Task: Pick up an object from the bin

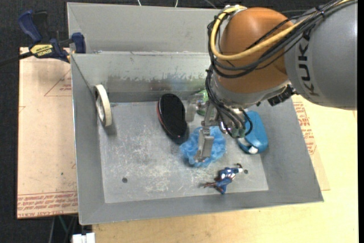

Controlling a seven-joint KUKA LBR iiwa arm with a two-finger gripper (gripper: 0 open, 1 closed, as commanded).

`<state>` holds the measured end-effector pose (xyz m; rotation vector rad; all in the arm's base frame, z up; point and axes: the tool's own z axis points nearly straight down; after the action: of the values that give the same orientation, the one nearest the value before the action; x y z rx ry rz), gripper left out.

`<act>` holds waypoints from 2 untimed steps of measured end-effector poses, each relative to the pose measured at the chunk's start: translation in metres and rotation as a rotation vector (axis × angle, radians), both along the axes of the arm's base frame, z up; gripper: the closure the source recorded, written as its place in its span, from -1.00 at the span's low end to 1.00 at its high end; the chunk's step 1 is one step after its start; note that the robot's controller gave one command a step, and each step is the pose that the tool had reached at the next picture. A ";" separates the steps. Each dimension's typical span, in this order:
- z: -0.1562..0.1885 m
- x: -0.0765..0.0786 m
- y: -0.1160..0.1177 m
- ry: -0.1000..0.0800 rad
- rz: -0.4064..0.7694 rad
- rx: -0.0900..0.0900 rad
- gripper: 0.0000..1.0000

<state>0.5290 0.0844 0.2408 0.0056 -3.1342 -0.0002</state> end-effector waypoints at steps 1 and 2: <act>0.004 0.002 -0.001 -0.008 -0.004 0.001 -1.00; -0.125 0.013 -0.056 -0.013 0.123 0.002 -1.00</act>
Offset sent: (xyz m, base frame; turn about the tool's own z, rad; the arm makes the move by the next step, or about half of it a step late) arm 0.0151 -0.0758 -0.1708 -0.1657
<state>0.5422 0.0283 0.1159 0.1986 -3.1405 -0.0024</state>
